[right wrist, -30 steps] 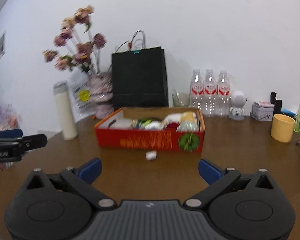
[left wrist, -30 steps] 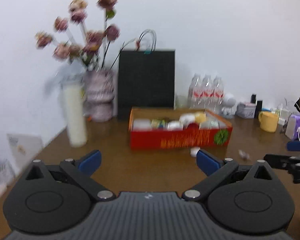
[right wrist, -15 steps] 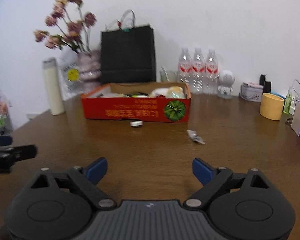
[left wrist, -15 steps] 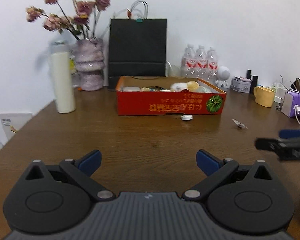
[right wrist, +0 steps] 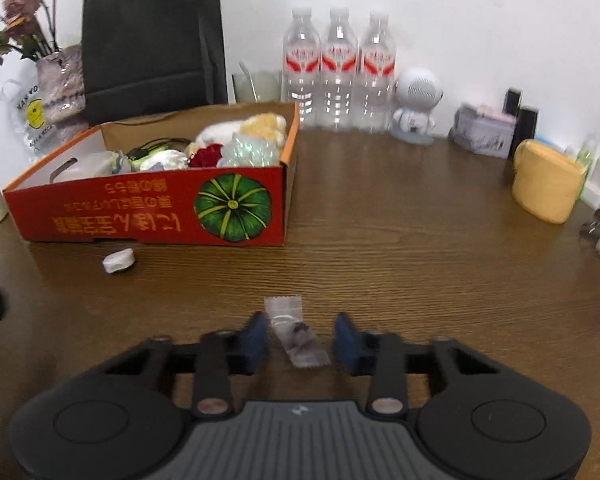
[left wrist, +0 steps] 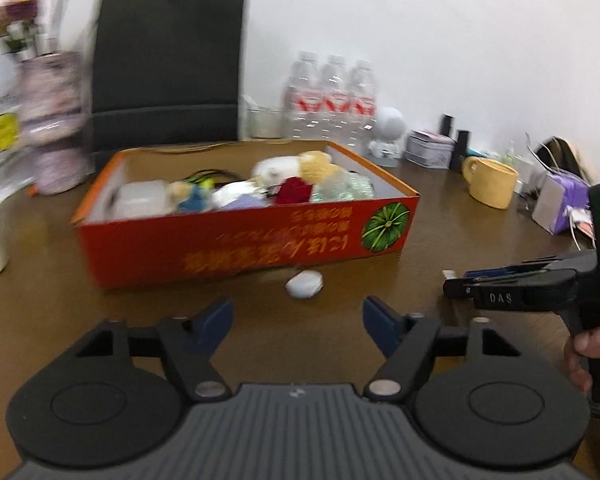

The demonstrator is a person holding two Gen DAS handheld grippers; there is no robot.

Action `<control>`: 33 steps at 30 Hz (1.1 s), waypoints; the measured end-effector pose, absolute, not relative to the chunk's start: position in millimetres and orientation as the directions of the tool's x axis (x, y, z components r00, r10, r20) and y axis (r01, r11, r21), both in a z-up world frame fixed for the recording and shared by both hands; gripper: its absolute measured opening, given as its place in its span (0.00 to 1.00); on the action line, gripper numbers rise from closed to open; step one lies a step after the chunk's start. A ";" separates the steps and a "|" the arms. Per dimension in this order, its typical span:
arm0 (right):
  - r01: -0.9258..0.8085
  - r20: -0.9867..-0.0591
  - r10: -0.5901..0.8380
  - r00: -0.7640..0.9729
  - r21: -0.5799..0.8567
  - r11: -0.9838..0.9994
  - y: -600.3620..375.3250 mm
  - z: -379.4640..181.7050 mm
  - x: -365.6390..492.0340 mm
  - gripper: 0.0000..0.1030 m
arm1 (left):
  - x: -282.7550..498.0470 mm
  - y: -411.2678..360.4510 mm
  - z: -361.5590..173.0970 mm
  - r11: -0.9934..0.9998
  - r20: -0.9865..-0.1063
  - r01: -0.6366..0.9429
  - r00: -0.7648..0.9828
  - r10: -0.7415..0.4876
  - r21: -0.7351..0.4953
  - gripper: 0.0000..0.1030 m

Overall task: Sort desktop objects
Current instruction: 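Grasp the small white item with the left tool while the right tool grasps the wrapped packet, then carry the white item and wrapped packet into the cardboard box and open both tools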

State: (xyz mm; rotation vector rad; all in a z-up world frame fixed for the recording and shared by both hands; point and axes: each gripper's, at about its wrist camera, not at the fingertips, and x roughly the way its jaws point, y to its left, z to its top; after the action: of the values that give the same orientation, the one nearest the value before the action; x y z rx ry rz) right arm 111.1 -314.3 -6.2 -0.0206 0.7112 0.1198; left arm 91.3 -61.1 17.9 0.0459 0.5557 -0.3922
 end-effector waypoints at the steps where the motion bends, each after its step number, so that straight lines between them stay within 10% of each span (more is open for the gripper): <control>1: -0.119 -0.646 0.100 0.756 0.015 0.993 -314.7 -7.5 112.6 0.22 | 103.0 -64.5 15.2 0.915 -0.529 0.399 0.766 -0.366 -0.055 0.69; 8: -0.172 -0.626 0.160 0.763 0.042 0.984 -311.0 -9.7 104.8 0.16 | 160.2 -86.1 -6.0 0.904 -0.592 0.428 0.723 -0.355 -0.019 0.64; 12: -0.203 -0.599 0.194 0.777 0.054 0.978 -305.3 -13.4 101.9 0.17 | 172.7 -99.3 -15.9 0.928 -0.625 0.370 0.715 -0.313 -0.041 0.29; 21: -0.241 -0.569 0.255 0.782 0.101 0.965 -304.7 -10.4 98.1 0.16 | 154.4 -85.1 -8.6 0.958 -0.592 0.263 0.756 -0.280 -0.117 0.28; 33: -0.347 -0.398 0.349 0.848 0.081 0.934 -260.3 30.2 29.5 0.16 | 26.6 -36.5 55.7 0.998 -0.313 0.061 0.947 -0.064 -0.022 0.29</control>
State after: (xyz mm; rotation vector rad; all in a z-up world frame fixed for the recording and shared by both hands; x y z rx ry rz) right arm 29.5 -260.3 30.2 0.0058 0.4204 0.3670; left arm 26.6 -36.5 55.7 -0.0120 0.3193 -0.0635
